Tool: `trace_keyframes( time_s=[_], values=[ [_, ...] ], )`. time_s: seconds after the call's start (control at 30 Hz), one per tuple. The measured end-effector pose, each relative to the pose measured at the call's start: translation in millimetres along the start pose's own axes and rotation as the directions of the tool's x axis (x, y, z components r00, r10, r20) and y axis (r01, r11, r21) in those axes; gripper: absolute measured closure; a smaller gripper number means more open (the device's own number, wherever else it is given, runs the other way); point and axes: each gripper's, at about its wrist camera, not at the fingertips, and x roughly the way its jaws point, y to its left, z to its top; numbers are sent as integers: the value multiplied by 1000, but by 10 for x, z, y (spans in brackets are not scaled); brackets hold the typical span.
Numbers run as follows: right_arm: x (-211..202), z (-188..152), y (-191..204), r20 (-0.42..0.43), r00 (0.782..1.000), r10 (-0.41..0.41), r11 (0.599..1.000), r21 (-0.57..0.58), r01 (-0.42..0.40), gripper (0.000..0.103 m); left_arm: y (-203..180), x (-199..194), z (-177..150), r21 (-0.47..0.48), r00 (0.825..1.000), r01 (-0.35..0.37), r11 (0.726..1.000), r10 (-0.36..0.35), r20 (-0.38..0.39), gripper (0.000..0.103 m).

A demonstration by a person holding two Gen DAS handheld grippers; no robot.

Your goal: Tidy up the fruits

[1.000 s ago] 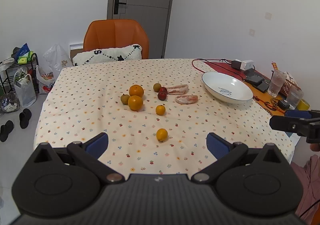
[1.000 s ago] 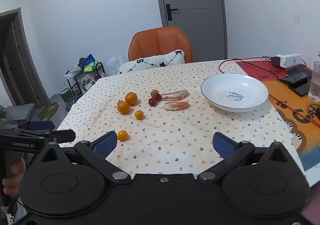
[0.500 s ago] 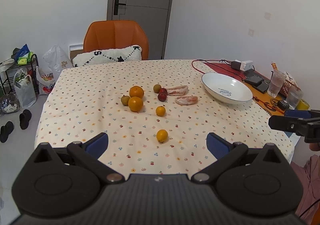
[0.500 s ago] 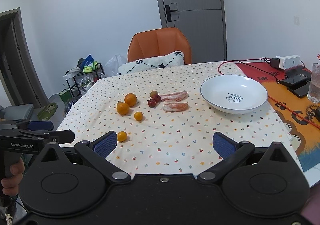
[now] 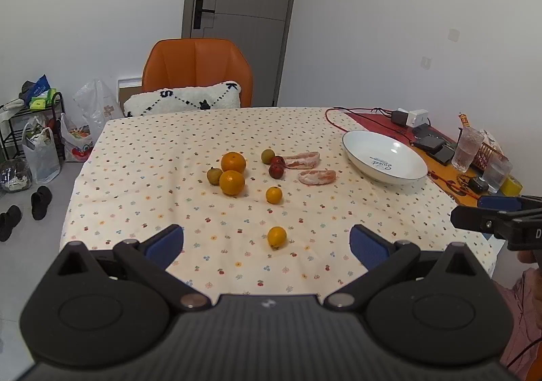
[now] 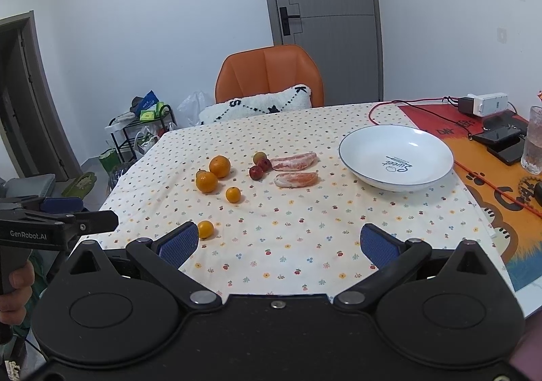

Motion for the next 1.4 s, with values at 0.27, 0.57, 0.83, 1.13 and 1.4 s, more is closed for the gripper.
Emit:
trace_keyframes(
  time_s=[0.27,0.57,0.83,1.13,1.4],
  values=[
    [92,12,-60,-2,1000,1,1000,16,-1,0,30,79,-14,-2,1000,10,1000,-10,-13,0],
    [273,-13,-108,-19,1000,18,1000,10,-18,0,22,307,-15,-1,999,33,999,-33,-13,0],
    [478,-63,-186,-36,998,44,999,31,-43,0,4,594,-62,-13,998,63,998,-63,-20,2],
    [728,-127,-272,-45,995,88,995,58,-86,0,9,936,-125,-20,994,86,996,-87,-60,20],
    [932,-172,-320,-59,989,136,989,72,-132,0,-7,1208,-172,-34,991,101,994,-103,-87,42]
  ],
)
